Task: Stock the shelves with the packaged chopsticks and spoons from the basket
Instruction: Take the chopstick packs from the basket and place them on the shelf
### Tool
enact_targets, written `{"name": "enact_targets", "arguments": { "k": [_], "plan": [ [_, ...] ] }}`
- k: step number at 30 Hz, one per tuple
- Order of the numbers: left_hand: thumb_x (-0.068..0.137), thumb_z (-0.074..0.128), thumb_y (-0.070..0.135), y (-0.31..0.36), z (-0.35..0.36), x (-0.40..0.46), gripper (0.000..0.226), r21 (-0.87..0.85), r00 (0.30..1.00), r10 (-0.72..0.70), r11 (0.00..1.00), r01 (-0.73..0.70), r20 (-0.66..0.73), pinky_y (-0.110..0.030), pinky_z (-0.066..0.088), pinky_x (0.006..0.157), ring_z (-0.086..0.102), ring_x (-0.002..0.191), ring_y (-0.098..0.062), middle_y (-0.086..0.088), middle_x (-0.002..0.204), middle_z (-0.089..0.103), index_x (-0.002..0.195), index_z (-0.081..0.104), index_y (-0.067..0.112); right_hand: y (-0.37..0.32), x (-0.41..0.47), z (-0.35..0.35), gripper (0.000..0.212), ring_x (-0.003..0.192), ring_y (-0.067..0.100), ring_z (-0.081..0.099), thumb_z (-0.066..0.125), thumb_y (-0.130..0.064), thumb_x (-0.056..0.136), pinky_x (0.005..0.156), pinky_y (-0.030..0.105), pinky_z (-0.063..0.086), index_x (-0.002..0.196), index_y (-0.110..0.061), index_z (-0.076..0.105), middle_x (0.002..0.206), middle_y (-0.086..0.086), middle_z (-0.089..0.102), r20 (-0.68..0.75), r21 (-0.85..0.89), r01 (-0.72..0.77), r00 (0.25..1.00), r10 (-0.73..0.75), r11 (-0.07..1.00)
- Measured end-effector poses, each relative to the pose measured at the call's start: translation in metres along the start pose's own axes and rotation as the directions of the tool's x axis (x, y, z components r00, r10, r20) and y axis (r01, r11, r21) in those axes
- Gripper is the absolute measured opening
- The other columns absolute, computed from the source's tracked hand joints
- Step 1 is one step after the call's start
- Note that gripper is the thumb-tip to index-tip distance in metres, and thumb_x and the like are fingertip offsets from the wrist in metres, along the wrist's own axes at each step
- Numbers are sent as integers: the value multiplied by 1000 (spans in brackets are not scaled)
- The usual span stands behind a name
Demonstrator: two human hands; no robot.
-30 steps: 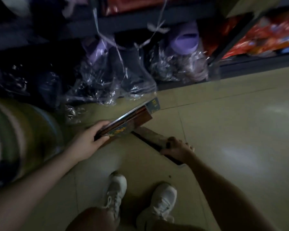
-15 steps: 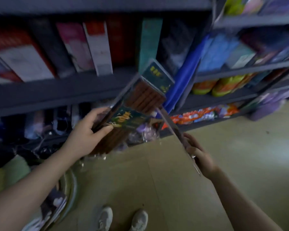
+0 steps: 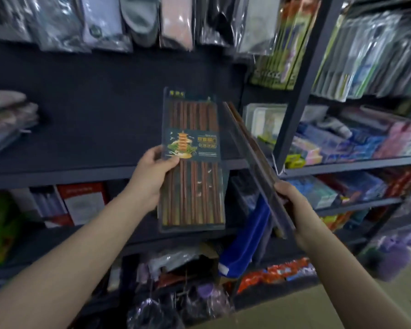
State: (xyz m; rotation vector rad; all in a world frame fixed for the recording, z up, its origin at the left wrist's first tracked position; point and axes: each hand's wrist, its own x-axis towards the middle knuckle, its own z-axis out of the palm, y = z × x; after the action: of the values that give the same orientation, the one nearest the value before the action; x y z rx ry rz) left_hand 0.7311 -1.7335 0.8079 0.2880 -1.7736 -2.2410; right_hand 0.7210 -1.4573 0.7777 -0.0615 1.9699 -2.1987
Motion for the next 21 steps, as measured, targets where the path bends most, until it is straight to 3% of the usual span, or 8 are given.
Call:
{"name": "enact_targets", "arguments": {
  "k": [2, 4, 6, 9, 11, 14, 17, 21],
  "plan": [
    [84, 62, 14, 4, -3, 43, 42, 80, 996, -81, 993, 83, -29, -39, 52, 84, 63, 97, -22, -12, 120, 60, 124, 50, 10, -12, 12, 6, 11, 64, 9, 58, 46, -25, 94, 63, 26, 40, 98, -22, 56, 78, 0, 54, -34, -44, 18, 999, -19, 999],
    [88, 56, 8, 7, 1, 80, 20, 116, 987, -159, 980, 162, -30, -30, 56, 65, 65, 74, -21, -16, 102, 62, 106, 57, 0, -22, 26, 12, 16, 79, 10, 57, 52, -27, 90, 68, 26, 42, 106, -26, 54, 93, -2, 57, -36, -120, 77, 996, -82, 990],
    [90, 53, 9, 12, 4, 106, 11, 193, 973, -230, 955, 226, -4, -28, 54, 57, 59, 69, -22, -17, 92, 61, 93, 59, 0, -32, 39, 21, 43, 88, 7, 55, 62, -38, 72, 70, 24, 40, 113, -28, 52, 103, -6, 57, -9, -222, 153, 987, -159, 963],
    [92, 49, 38, 30, 0, 144, 51, 271, 985, -147, 955, 118, 89, -33, 38, 101, 48, 118, -24, -4, 129, 49, 131, 45, 5, -50, 69, 43, 58, 95, 14, 57, 68, -38, 66, 78, 29, 43, 120, -27, 51, 114, -2, 57, 22, -303, 226, 973, -230, 926],
    [93, 34, 52, 51, -5, 165, 64, 70, 987, -98, 994, 89, 129, -36, 27, 110, 36, 132, -25, -5, 138, 41, 140, 31, 8, -58, 94, 52, 67, 109, 16, 54, 68, -46, 59, 91, 34, 44, 122, -35, 47, 122, -4, 55, 59, -452, 276, 958, -280, 849],
    [90, 24, 62, 78, -27, 194, 70, -202, 952, -100, 966, 163, 289, -36, 49, 85, 63, 102, -25, -14, 116, 60, 124, 46, 6, -67, 125, 55, 76, 120, 23, 44, 64, -58, 58, 101, 49, 38, 128, -41, 38, 129, -6, 46, 214, -776, 398, 896, -389, 489],
    [85, 43, 57, 85, -53, 210, 55, 25, 926, -188, 981, 190, 328, -27, 57, 63, 68, 72, -19, -7, 88, 68, 100, 62, 7, -76, 149, 64, 88, 131, 26, 29, 56, -64, 58, 108, 53, 26, 137, -36, 30, 144, -3, 28, 385, -887, 446, 858, -339, 122],
    [83, 56, 21, 78, -72, 213, 21, 169, 903, -206, 974, 152, 377, -22, 58, 60, 69, 70, -14, -7, 88, 71, 98, 65, 9, -94, 177, 89, 82, 139, 29, 19, 49, -57, 63, 111, 52, 23, 138, -27, 35, 151, 5, 23, 476, -879, 455, 813, -336, -144]
  ]
}}
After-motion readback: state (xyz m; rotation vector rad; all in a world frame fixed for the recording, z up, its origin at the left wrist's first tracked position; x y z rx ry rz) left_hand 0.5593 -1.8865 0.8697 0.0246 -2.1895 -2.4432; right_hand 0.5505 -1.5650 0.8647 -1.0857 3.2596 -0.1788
